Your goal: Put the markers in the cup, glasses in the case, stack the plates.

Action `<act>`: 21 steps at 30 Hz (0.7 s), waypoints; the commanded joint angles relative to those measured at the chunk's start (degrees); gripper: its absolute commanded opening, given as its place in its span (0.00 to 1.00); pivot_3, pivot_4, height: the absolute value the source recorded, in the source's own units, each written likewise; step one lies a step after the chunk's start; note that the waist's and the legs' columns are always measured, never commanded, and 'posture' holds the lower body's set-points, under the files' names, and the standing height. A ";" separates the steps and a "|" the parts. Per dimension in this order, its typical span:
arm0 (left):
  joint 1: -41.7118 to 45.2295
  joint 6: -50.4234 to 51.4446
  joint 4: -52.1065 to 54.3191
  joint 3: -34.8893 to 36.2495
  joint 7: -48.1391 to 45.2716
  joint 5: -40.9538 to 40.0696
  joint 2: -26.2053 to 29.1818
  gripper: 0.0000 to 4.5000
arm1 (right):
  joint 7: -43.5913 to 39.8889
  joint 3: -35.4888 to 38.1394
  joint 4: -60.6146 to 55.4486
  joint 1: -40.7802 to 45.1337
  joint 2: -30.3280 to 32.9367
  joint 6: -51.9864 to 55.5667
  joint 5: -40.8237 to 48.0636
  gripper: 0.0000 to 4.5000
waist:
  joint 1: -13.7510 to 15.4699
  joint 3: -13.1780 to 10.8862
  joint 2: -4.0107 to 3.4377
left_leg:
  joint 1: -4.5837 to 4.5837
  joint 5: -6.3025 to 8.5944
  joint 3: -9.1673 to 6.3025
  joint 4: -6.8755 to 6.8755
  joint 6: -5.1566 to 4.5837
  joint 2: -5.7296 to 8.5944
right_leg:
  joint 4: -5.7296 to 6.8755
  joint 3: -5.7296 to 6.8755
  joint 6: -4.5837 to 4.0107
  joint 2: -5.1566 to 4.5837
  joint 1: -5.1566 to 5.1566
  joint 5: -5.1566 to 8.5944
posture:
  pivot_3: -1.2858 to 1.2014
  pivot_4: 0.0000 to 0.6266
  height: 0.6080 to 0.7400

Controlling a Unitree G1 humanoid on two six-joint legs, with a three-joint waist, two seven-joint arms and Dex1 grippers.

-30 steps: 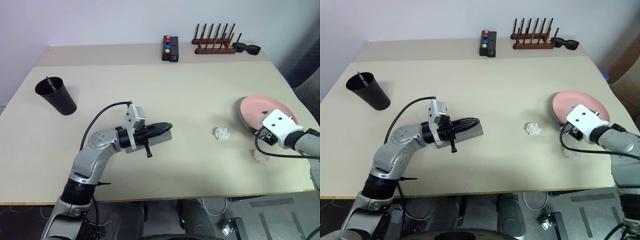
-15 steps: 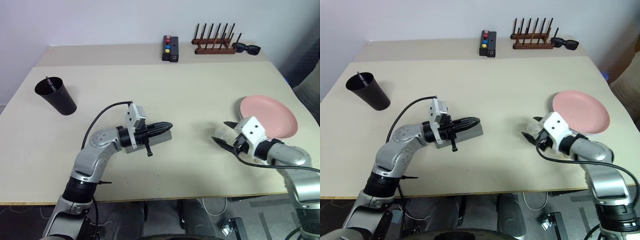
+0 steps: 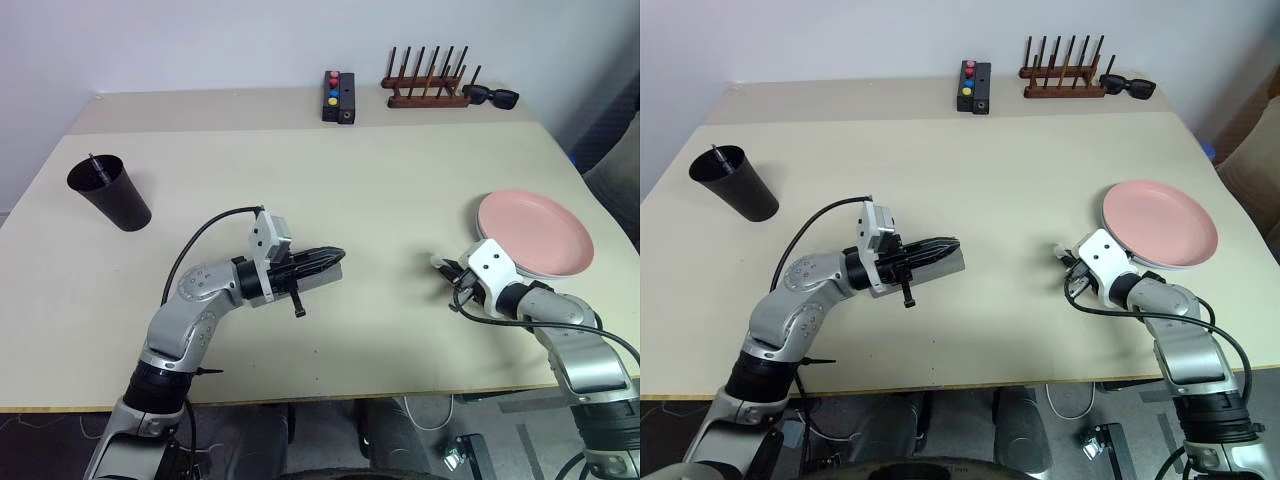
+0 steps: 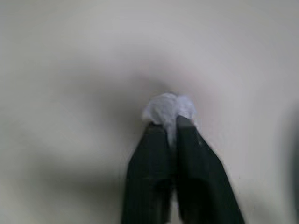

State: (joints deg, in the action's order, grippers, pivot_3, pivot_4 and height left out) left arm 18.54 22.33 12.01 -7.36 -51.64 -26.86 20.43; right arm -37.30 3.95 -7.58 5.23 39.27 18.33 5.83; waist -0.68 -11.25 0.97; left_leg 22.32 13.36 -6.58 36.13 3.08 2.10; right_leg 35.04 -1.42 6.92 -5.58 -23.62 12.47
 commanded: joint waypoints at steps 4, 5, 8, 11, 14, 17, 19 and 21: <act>0.48 -0.42 1.25 -0.01 0.34 -1.19 -1.30 0.00 | 6.74 7.79 0.50 6.14 1.21 -3.53 -1.12 0.00 | -0.02 0.00 -0.01 | 0.01 0.00 0.01 0.01 0.00 0.00 | 0.00 -0.01 0.00 0.00 -0.01 -0.01 | 0.52 0.24 0.99; 0.71 -0.54 0.92 -0.15 0.28 -1.07 -1.56 0.00 | 8.30 8.61 1.89 7.00 2.03 -3.53 -2.35 0.00 | 0.02 0.00 -0.01 | 0.01 0.00 0.01 0.01 0.00 0.00 | 0.00 0.00 -0.01 0.00 0.00 -0.01 | 0.52 0.24 0.99; 1.32 -1.03 -0.05 -0.54 0.02 -0.66 -2.17 0.00 | 12.07 10.52 6.06 8.79 3.77 -2.63 -5.02 0.00 | 0.28 0.00 0.01 | 0.03 0.00 0.00 0.01 0.00 0.01 | -0.02 0.01 -0.14 0.00 0.00 -0.08 | 0.52 0.24 0.99; 1.89 -1.51 -0.92 -0.79 -0.23 -0.39 -2.64 0.00 | 12.56 12.00 8.46 9.22 4.23 -0.38 -4.26 0.00 | 0.14 0.00 0.01 | 0.05 0.00 0.00 -0.01 0.00 0.01 | -0.07 0.01 -0.15 0.00 0.00 -0.09 | 0.52 0.24 0.99; 2.19 -1.85 -1.50 -0.86 -0.46 -0.23 -2.92 0.00 | 13.17 12.65 8.86 8.75 4.19 0.23 -4.35 0.22 | -0.12 -0.01 0.00 | 0.04 0.00 0.00 -0.02 0.00 0.01 | -0.07 0.01 -0.16 0.00 -0.01 -0.10 | 0.52 0.24 0.99; 2.21 -1.98 -1.64 -0.93 -0.57 -0.14 -3.08 0.00 | 14.23 13.02 8.74 8.35 4.28 -0.22 -5.03 0.54 | -0.24 0.00 -0.01 | 0.02 0.00 0.01 -0.04 -0.01 0.00 | -0.06 0.01 -0.16 0.00 -0.01 -0.10 | 0.52 0.24 0.99; 2.40 -2.03 -2.15 -1.26 -0.97 -0.14 -3.37 0.00 | 15.05 13.95 8.13 7.31 4.63 -1.37 -5.50 0.77 | -0.09 0.00 -0.01 | 0.02 0.00 0.01 -0.04 -0.01 0.00 | -0.06 0.01 -0.15 0.00 -0.01 -0.09 | 0.52 0.24 0.99; 3.23 -2.38 -3.61 -1.97 -1.84 -0.08 -4.16 0.00 | 11.76 18.19 4.37 3.58 4.04 -1.21 -0.65 0.88 | 0.42 0.00 -0.02 | 0.04 0.00 0.01 -0.02 -0.01 0.01 | -0.06 0.01 -0.15 0.00 0.00 -0.09 | 0.52 0.24 0.99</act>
State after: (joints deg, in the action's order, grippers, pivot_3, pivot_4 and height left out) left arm 20.78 21.13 8.33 -8.68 -52.66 -26.71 16.71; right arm -24.08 17.78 0.45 10.05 42.77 18.11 2.45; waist -0.26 -11.25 0.95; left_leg 22.39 13.36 -6.60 36.12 3.07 2.12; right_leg 34.98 -1.40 6.80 -5.58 -23.61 12.39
